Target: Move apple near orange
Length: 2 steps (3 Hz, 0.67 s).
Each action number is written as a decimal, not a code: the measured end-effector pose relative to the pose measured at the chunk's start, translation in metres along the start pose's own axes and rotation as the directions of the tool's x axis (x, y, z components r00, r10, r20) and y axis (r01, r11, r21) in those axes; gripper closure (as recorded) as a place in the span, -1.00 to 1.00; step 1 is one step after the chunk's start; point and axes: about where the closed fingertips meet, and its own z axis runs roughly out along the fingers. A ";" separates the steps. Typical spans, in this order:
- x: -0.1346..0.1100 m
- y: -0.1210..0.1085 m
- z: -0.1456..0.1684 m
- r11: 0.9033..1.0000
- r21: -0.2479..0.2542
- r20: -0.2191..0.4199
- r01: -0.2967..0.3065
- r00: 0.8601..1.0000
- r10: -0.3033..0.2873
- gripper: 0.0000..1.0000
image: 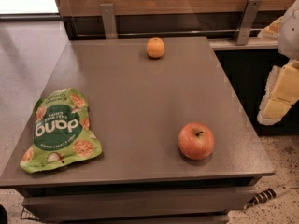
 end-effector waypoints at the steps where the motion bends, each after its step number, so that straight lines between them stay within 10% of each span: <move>1: 0.000 0.000 0.000 1.000 0.000 0.000 0.000 1.000 0.000 -1.00; 2: 0.002 0.002 0.002 1.000 -0.008 0.060 0.001 0.998 0.000 -1.00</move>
Offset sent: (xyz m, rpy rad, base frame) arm -0.0121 -0.0071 -0.0158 0.3147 -0.0284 0.1050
